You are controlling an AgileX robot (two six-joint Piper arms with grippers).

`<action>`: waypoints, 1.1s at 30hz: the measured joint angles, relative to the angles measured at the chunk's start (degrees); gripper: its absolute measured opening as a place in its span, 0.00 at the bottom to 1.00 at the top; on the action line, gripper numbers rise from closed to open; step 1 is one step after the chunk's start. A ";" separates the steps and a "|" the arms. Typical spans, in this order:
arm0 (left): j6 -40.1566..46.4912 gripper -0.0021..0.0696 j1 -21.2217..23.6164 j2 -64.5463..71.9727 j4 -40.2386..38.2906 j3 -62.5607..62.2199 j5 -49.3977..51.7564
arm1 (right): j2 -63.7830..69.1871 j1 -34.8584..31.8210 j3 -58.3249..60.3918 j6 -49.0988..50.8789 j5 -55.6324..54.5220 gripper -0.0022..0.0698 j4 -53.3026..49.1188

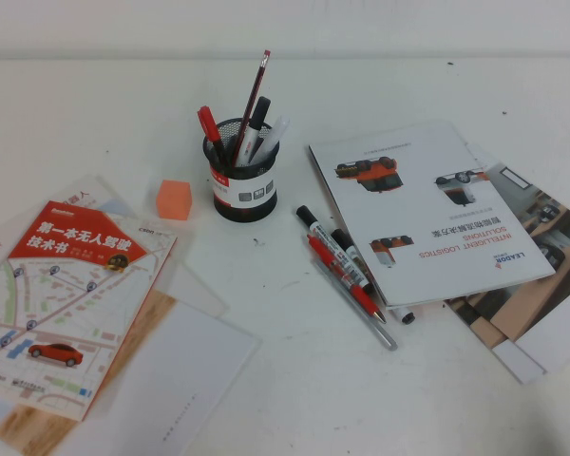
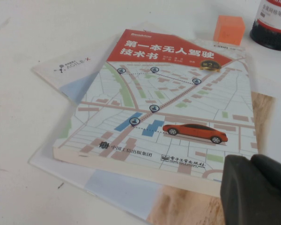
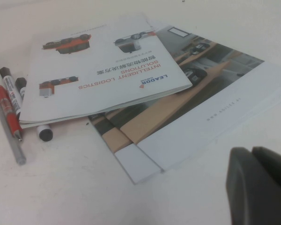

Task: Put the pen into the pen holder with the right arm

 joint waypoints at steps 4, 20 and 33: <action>0.00 0.02 0.00 0.00 0.00 0.00 0.00 | 0.00 0.00 0.00 0.00 0.00 0.00 0.00; 0.00 0.02 0.00 0.00 0.00 0.00 0.00 | 0.00 0.00 0.00 0.00 0.00 0.00 1.13; 0.00 0.02 0.00 0.00 0.00 0.00 0.00 | 0.00 0.00 0.00 -0.59 -16.00 0.00 55.84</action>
